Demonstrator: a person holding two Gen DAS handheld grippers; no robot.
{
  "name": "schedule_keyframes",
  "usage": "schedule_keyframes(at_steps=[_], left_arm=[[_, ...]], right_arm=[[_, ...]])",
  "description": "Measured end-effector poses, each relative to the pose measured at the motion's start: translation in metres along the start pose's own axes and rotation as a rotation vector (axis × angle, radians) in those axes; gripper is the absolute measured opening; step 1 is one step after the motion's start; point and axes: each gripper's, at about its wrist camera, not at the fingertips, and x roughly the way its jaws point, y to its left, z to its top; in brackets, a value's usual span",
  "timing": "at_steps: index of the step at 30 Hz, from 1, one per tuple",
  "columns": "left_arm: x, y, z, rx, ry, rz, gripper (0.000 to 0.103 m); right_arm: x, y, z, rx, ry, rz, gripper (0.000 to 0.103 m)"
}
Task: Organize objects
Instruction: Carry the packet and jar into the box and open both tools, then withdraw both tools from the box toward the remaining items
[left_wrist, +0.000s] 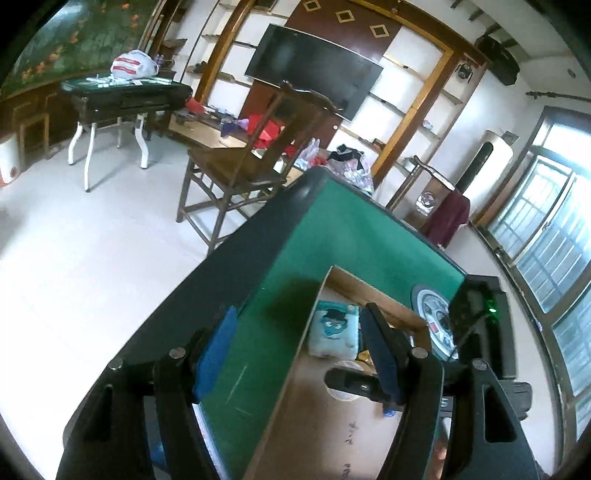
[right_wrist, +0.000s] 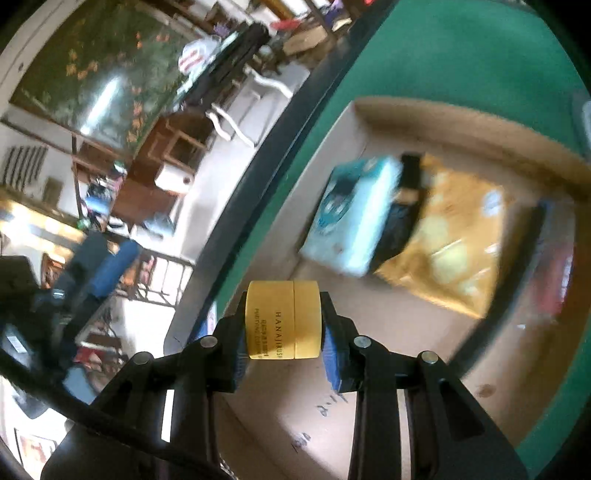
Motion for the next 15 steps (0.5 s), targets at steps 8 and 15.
schedule_keyframes(at_steps=[8,15], left_arm=[[0.004,-0.003,-0.013,0.024,0.019,-0.009,0.063],[0.000,-0.002,-0.016,0.010,0.026,-0.015,0.064]], right_arm=[[0.023,0.001,0.016,-0.016,-0.031,-0.138,0.032],[-0.013,-0.004,0.013,0.049,-0.093,-0.105,0.044]])
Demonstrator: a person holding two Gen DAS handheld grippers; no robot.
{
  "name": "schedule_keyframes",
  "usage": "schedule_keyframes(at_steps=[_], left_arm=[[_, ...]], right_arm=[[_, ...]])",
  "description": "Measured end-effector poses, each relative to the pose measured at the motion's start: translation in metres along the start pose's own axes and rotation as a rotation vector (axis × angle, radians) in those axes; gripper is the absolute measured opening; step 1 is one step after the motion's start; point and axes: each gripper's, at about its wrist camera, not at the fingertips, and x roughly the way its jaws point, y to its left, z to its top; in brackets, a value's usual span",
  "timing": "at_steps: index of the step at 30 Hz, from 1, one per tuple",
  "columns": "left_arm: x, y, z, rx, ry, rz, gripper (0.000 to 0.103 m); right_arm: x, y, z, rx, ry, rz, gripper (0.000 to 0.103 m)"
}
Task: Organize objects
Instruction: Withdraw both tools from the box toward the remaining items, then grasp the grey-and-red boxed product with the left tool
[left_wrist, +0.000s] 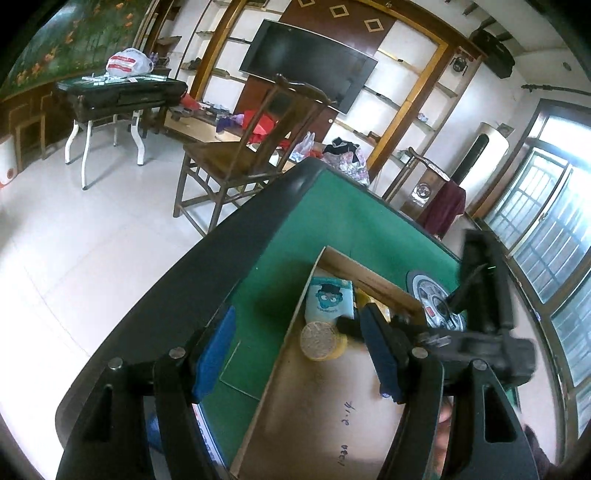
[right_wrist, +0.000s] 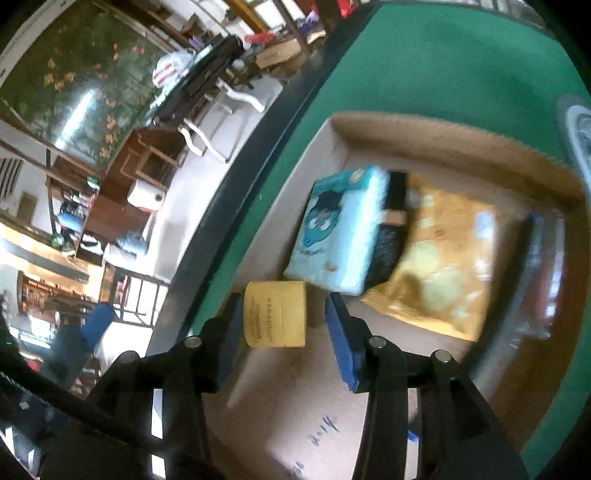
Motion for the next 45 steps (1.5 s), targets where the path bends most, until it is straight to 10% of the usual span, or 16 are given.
schedule_keyframes(at_steps=[10,14,19,28,34,45], left_arm=[[-0.009,-0.044,-0.021,0.068,-0.010,-0.013,0.064],[-0.004,-0.081,-0.039,0.119,0.025,-0.075,0.064],[0.005,-0.132,-0.065,0.183,0.079,-0.139,0.064],[0.016,-0.195,-0.102,0.262,0.195,-0.200,0.064],[0.025,-0.221,-0.116,0.286,0.253,-0.186,0.064],[0.063,-0.269,-0.144,0.384,0.352,-0.129,0.064]], right_arm=[[-0.121,-0.046,-0.016,-0.009,-0.227,-0.198,0.049],[-0.181,-0.073,-0.040,-0.013,-0.380,-0.318,0.083],[-0.216,-0.147,-0.072,0.119,-0.406,-0.380,0.083],[-0.202,-0.221,-0.104,0.250,-0.264,-0.278,0.083],[-0.177,-0.197,-0.121,0.170,-0.172,-0.006,0.084],[-0.257,-0.234,-0.114,0.257,-0.483,-0.157,0.083]])
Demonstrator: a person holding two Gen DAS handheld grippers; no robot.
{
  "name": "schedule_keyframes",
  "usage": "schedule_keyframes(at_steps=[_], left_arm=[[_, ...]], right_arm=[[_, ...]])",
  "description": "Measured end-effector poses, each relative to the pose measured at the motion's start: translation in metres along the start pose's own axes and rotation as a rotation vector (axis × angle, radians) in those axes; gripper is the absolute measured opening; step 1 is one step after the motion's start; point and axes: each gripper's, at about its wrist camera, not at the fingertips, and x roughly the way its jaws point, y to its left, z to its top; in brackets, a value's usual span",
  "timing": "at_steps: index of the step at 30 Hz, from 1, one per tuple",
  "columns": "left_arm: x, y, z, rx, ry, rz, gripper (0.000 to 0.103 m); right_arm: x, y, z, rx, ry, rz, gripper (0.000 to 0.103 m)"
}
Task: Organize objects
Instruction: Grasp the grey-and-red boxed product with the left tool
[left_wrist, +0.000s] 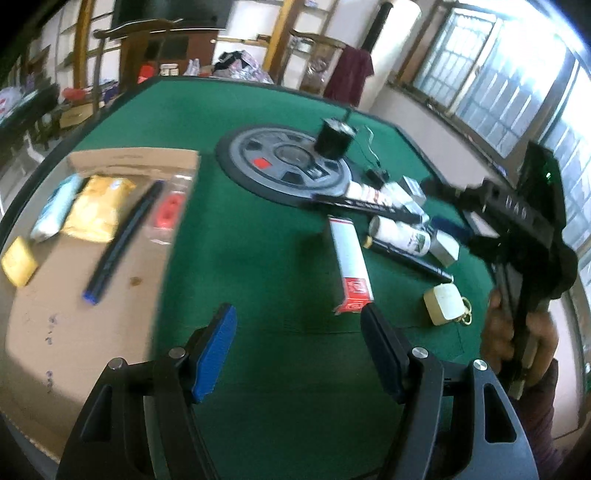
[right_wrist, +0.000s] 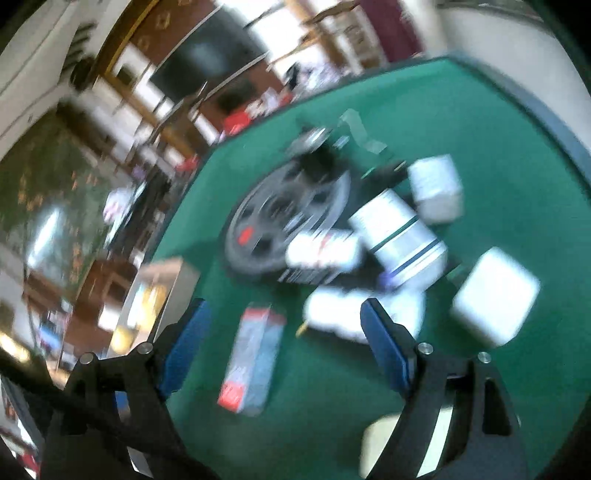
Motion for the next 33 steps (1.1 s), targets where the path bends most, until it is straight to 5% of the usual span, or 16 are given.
schedule_keyframes(at_steps=[6,13,14,15,33], left_arm=[[0.035,-0.032,0.012,0.044,0.032,0.016,0.063],[0.082,-0.063,0.025,0.169,0.023,0.108,0.062],[0.086,-0.066,0.027,0.193,0.011,0.127,0.048],[0.089,-0.067,0.027,0.210,0.002,0.151,0.022],[0.039,0.000,-0.004,0.049,0.008,0.082,0.023]], right_arm=[[-0.006,-0.045,0.003,0.111,-0.029,0.018,0.083],[-0.012,-0.049,0.002,0.147,-0.045,0.034,0.084],[-0.011,-0.050,0.001,0.151,-0.038,0.040,0.084],[-0.009,-0.051,0.000,0.154,-0.033,0.045,0.084],[0.032,-0.043,-0.020,0.152,0.149,0.001,0.085]])
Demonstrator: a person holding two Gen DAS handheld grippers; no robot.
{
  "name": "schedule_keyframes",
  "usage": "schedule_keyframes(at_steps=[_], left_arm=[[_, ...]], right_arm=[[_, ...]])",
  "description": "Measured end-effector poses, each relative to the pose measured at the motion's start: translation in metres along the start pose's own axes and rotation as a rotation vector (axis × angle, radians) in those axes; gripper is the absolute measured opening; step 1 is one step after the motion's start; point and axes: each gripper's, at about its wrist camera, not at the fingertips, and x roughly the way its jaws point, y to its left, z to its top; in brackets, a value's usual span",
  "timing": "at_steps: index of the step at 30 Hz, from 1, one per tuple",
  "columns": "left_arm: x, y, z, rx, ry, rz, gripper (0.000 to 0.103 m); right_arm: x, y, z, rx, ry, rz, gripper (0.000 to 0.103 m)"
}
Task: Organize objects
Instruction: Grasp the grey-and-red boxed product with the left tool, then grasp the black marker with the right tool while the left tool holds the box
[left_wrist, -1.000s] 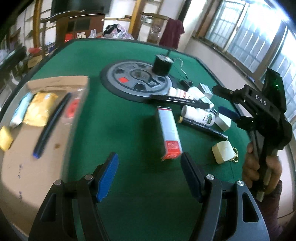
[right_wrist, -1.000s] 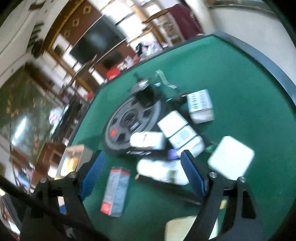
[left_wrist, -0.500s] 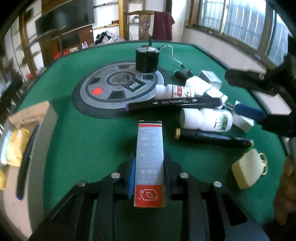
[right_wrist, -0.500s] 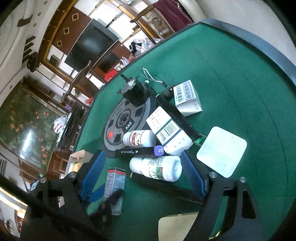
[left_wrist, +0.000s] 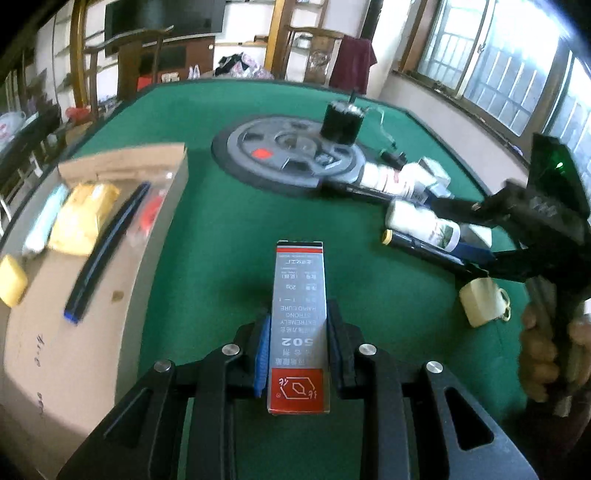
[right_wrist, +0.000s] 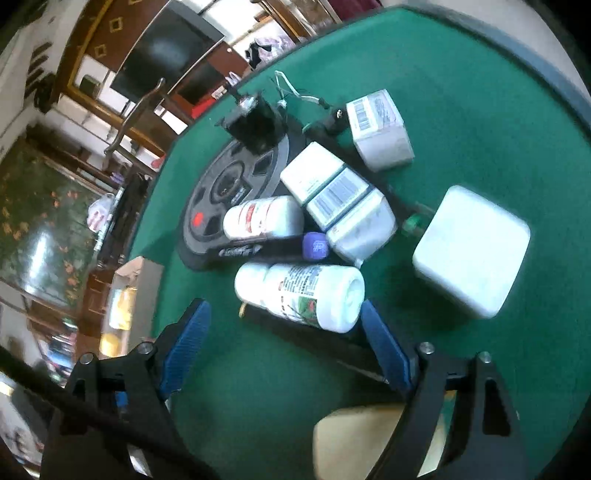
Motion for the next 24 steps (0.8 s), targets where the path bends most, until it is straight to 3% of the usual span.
schedule_keyframes(at_steps=[4,7,13,19,22,24], left_arm=[[0.007,0.005,-0.007,-0.013,0.016,-0.027,0.023],[0.006,0.004,-0.009,-0.008,0.010,-0.040,0.023],[0.005,0.006,-0.012,0.000,-0.008,-0.046,0.023],[0.006,0.005,-0.010,0.000,-0.020,-0.027,0.023],[0.008,0.004,-0.008,0.005,-0.018,-0.031,0.030],[0.010,-0.003,-0.007,0.033,-0.014,-0.057,0.049]], right_arm=[[0.011,0.012,-0.013,0.027,0.130,0.133,0.085],[0.022,0.024,-0.023,0.021,0.223,0.181,0.085],[0.014,0.063,-0.039,-0.272,0.184,-0.089,0.085],[0.033,0.093,-0.075,-0.660,0.148,-0.437,0.079],[0.041,0.091,-0.074,-0.690,0.144,-0.430,0.060],[0.042,0.089,-0.067,-0.659,0.163,-0.382,0.048]])
